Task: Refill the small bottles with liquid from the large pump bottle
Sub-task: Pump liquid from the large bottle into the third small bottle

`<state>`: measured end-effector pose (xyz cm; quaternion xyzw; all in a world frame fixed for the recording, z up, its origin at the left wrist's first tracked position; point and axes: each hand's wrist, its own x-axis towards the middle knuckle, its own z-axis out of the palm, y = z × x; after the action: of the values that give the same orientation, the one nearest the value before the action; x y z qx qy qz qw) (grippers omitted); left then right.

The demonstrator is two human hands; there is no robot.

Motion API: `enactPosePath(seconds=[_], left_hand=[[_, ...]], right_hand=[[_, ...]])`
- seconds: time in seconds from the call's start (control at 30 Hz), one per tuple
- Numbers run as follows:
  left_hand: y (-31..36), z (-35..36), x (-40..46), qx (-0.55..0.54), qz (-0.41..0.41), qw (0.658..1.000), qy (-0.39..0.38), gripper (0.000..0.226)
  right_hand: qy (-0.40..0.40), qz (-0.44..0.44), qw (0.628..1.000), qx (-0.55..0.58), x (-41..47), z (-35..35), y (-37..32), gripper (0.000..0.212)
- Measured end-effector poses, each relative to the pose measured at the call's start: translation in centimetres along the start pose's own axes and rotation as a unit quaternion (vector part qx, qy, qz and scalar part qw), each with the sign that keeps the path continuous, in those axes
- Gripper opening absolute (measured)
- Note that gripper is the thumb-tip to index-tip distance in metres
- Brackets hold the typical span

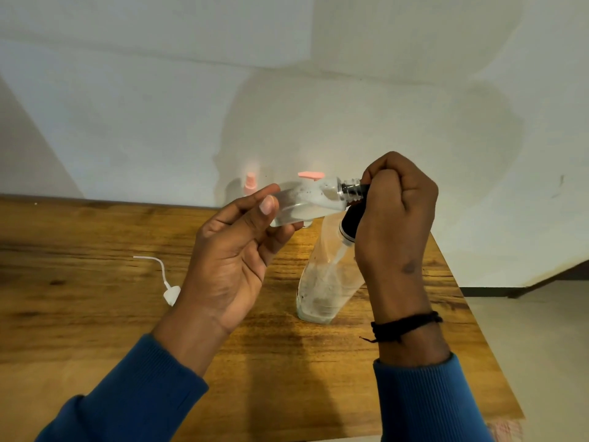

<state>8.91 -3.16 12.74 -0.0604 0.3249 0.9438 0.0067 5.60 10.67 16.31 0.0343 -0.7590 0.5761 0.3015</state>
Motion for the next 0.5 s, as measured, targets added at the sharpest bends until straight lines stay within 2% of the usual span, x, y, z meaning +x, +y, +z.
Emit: enactPosePath(seconds=[0.5], left_hand=[[0.20,0.15,-0.08,0.012,-0.004,1.000,0.012,0.044]], right_hand=[[0.001,0.015,1.000,0.014,-0.08,0.18,-0.26,0.029]])
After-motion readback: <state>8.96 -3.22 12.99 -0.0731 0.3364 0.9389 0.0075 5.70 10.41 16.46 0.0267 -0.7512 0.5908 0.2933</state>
